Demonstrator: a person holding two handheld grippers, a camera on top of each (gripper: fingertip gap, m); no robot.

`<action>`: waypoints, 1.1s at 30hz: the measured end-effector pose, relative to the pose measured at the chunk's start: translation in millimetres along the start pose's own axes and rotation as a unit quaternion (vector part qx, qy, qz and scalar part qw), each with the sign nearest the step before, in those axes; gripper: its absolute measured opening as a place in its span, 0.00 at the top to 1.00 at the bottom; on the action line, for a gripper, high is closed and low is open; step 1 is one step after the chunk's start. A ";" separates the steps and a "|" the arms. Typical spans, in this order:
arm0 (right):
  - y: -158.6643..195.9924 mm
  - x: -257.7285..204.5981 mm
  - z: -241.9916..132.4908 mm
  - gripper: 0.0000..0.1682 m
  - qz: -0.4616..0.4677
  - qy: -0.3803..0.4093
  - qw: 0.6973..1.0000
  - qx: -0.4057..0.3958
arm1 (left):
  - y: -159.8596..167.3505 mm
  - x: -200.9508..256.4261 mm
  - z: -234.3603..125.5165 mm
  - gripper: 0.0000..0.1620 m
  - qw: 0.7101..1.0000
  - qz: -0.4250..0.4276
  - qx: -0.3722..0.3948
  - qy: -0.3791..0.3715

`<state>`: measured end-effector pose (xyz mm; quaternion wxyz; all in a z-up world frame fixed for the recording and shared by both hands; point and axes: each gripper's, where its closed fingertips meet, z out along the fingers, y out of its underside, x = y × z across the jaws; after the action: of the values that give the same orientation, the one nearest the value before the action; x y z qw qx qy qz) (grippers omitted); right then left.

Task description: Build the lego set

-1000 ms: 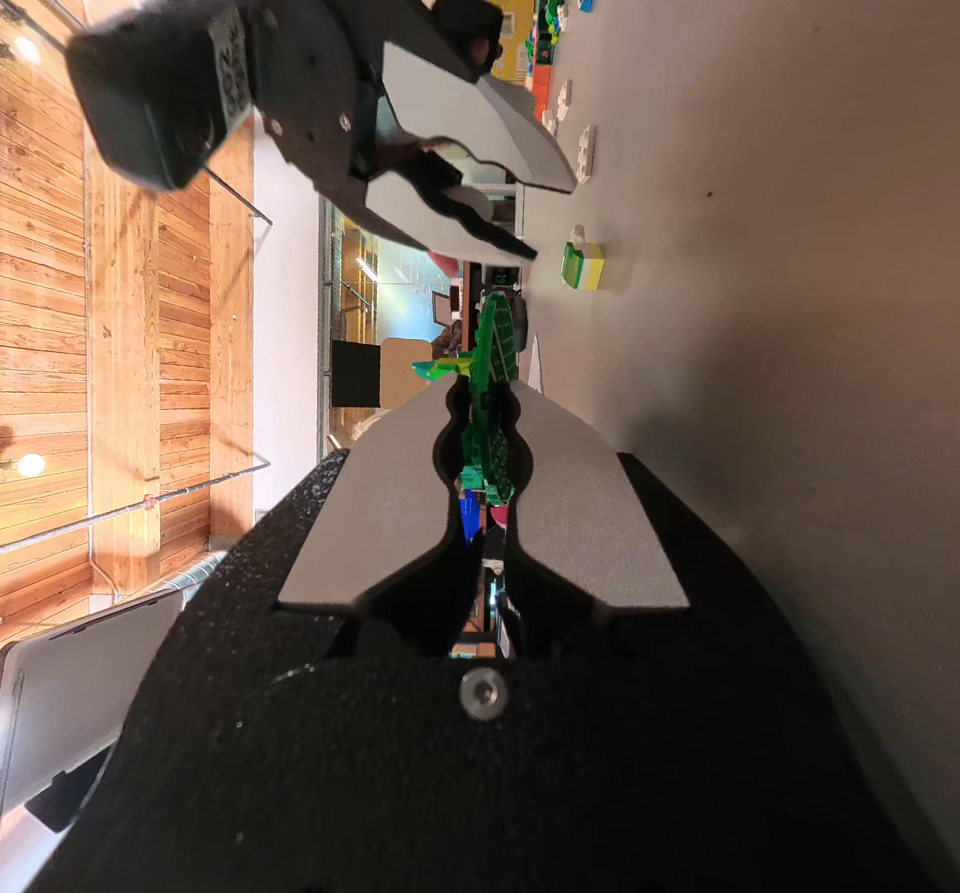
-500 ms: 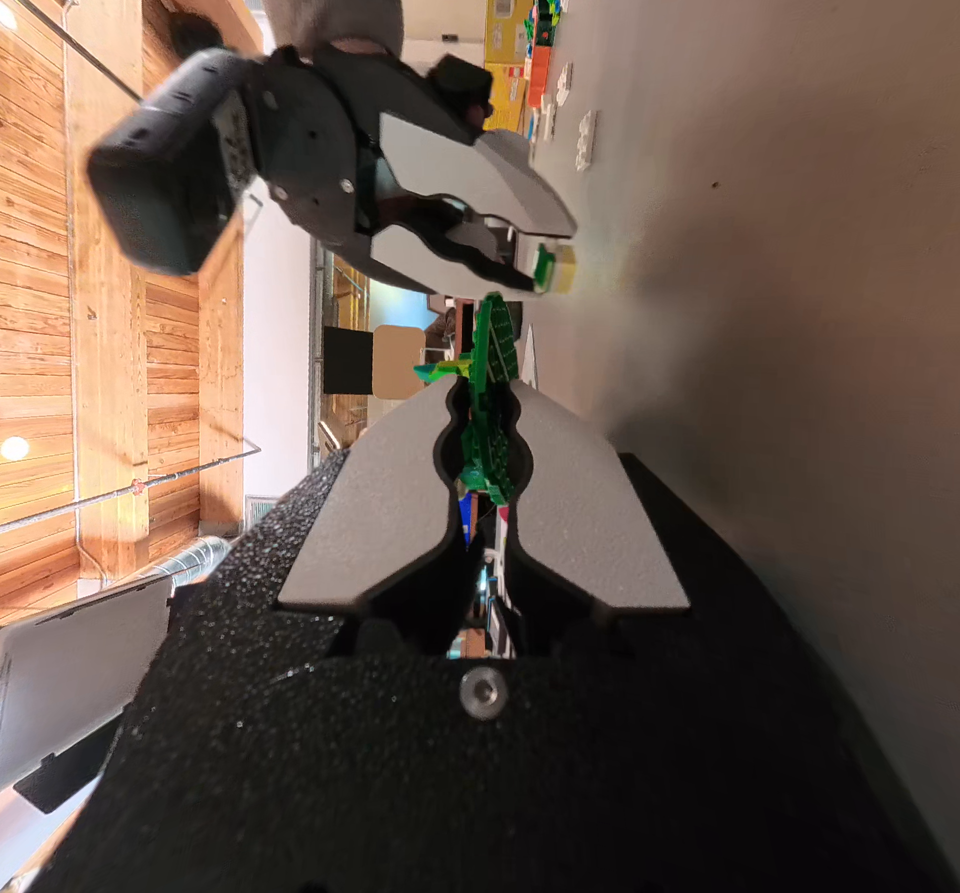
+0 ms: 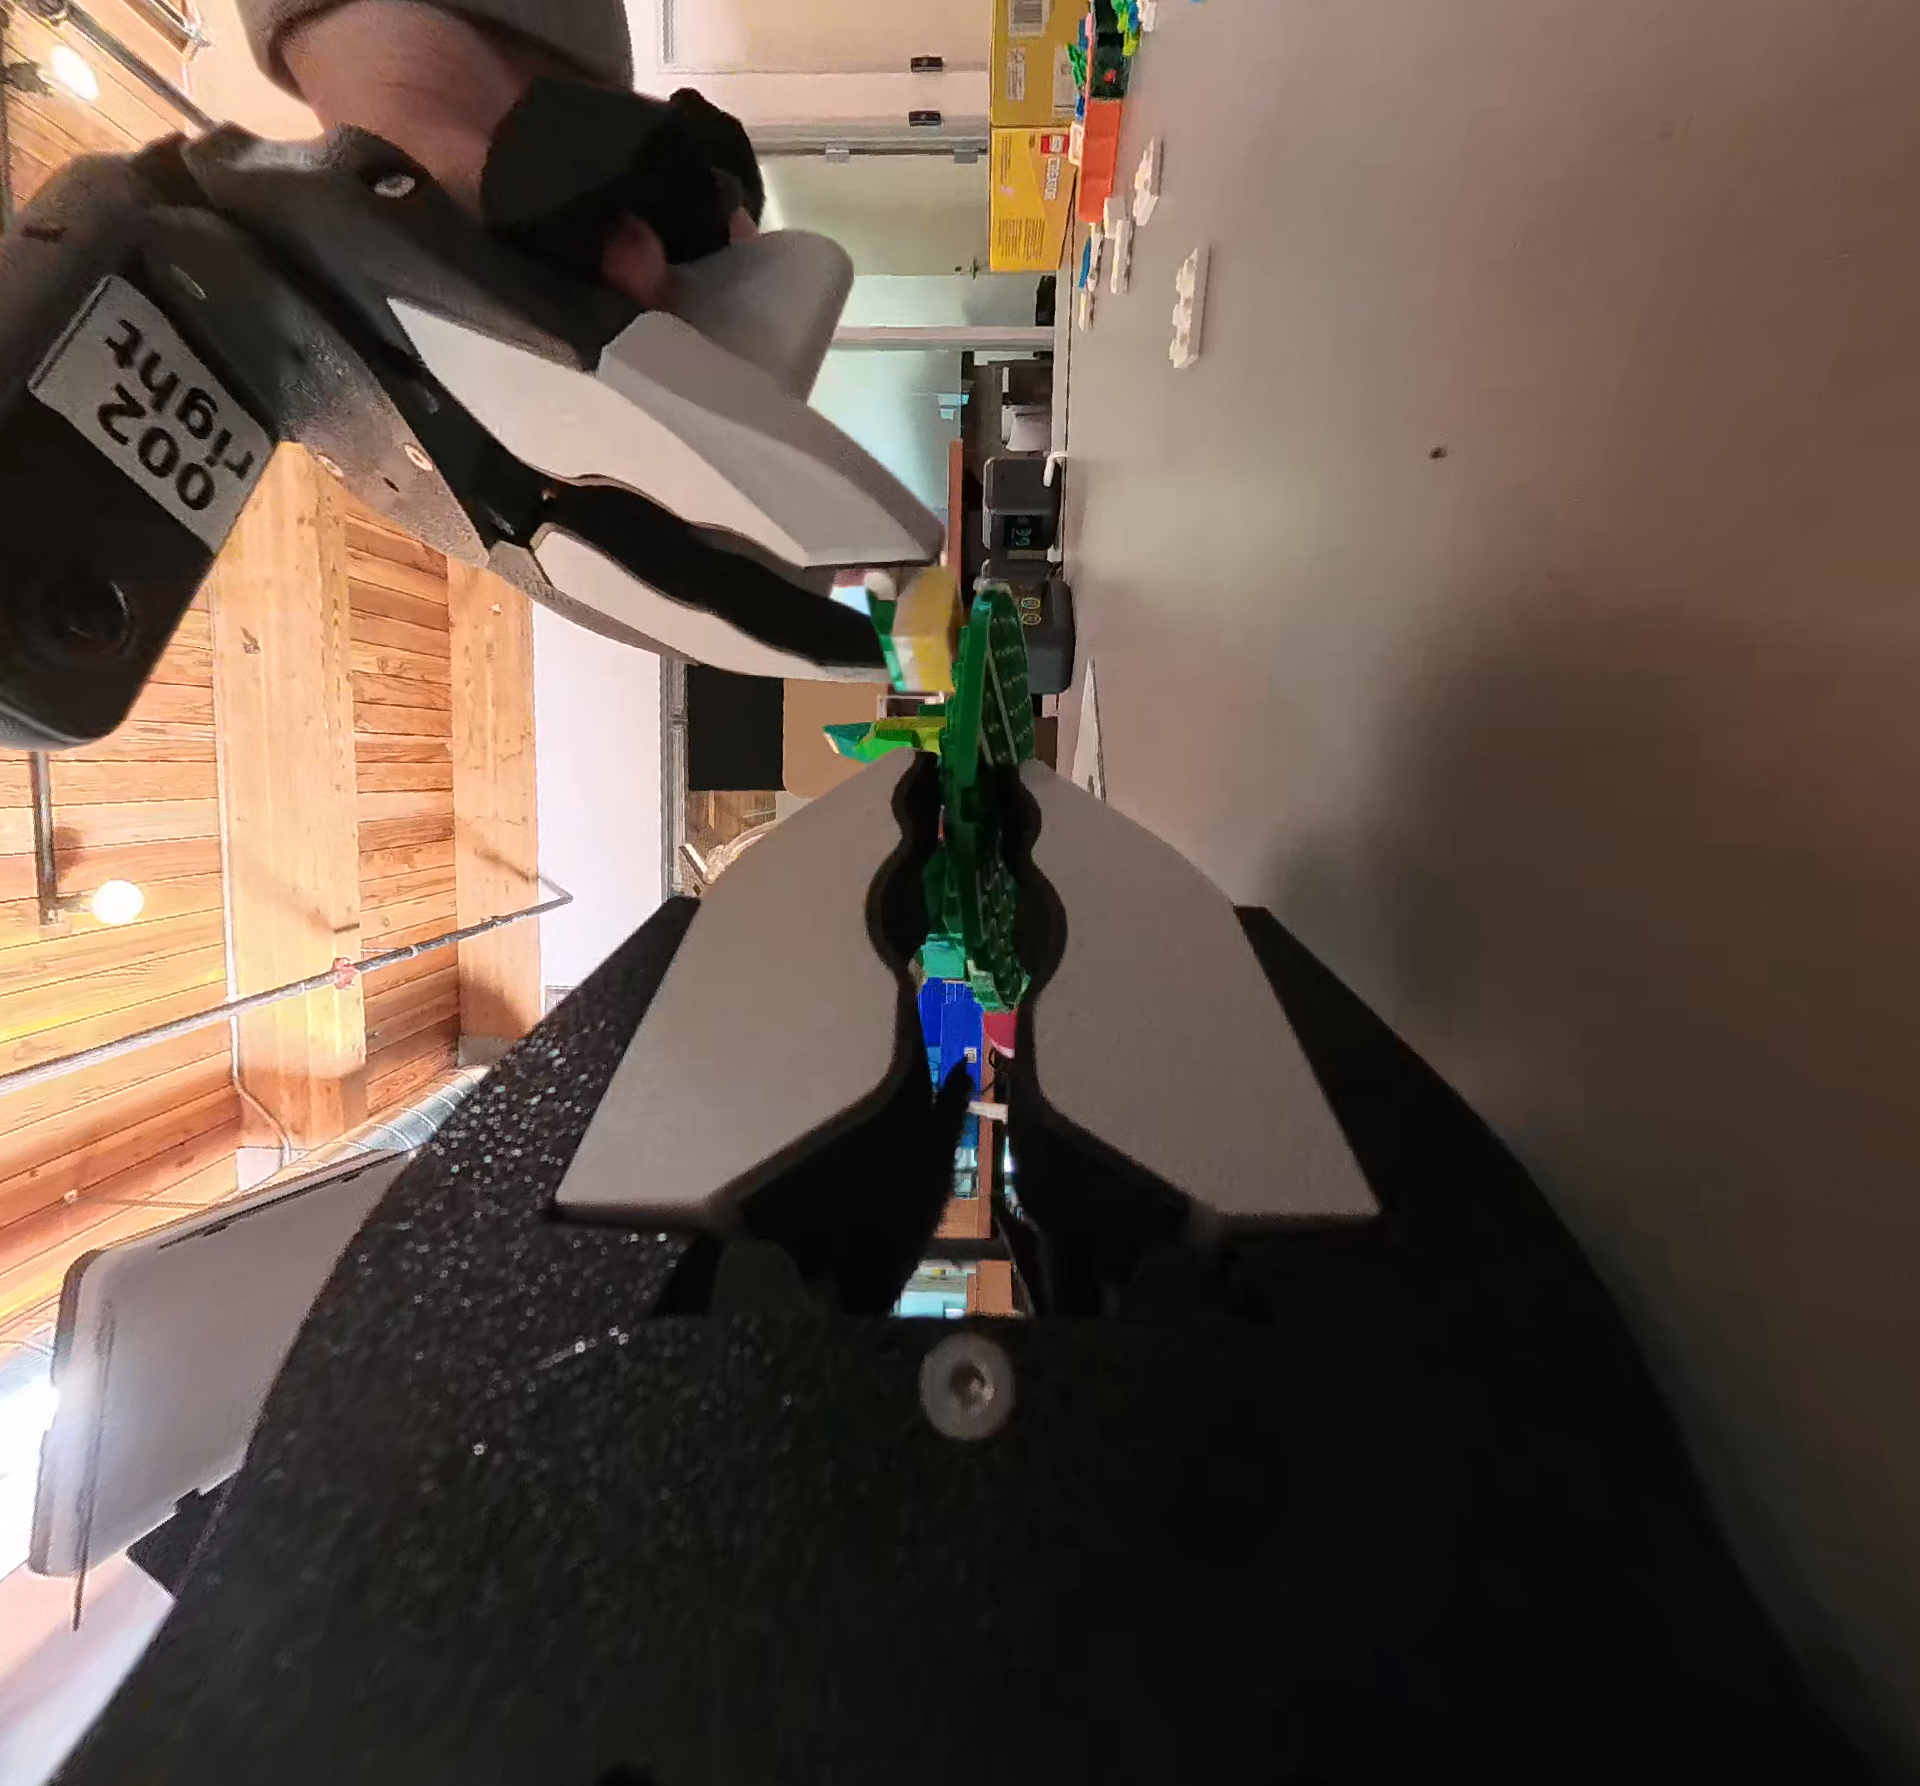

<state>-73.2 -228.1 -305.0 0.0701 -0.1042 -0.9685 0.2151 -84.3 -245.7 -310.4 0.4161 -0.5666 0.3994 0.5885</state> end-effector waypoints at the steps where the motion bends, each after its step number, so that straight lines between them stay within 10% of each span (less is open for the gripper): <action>1: -0.2 -1.8 1.3 0.83 0.000 0.001 1.000 -0.003 | -0.5 0.2 -0.3 0.93 1.000 0.001 0.002 0.000; 33: 12.6 19.3 -23.7 0.83 -0.002 0.057 0.998 -0.031 | 6.8 -12.1 31.0 0.93 0.998 0.023 0.050 -0.016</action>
<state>-85.5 -202.9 -287.4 0.1222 -0.1167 -0.9692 0.1789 -100.9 -219.3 -297.1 0.4365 -0.5263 0.4347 0.5860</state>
